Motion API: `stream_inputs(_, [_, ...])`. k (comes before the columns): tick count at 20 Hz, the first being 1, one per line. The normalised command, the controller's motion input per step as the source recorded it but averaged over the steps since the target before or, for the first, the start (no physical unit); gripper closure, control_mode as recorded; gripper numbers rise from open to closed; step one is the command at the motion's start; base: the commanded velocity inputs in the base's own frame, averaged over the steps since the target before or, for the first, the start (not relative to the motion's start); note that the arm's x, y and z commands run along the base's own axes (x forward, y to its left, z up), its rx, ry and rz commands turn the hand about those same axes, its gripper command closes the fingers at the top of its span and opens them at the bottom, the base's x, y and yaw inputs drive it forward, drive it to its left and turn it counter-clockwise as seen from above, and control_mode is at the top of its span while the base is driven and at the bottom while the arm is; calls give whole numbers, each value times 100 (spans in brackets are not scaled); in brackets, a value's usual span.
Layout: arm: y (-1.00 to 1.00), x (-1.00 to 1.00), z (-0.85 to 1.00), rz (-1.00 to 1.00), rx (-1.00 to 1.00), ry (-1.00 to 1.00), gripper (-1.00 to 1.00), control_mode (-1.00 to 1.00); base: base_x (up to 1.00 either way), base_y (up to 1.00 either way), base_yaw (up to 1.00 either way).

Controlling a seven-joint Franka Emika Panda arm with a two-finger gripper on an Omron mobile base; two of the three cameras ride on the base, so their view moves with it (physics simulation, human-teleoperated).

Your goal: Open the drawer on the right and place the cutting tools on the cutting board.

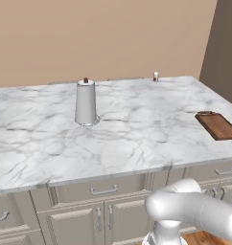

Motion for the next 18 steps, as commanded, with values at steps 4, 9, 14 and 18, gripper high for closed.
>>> stream_inputs(4, [-18, 0, -60, 0, 0, 0, -100, -100, 0, 0, 0])
stream_inputs(9, [-18, 6, -32, 0, 0, 0, -100, -100, 0, 0, 0])
stream_inputs(14, [-25, 19, -11, 0, 0, 0, -100, -100, 0, 0, 0])
stream_inputs(18, [-41, 31, -23, 0, 4, 0, -100, -100, 0, 0, 0])
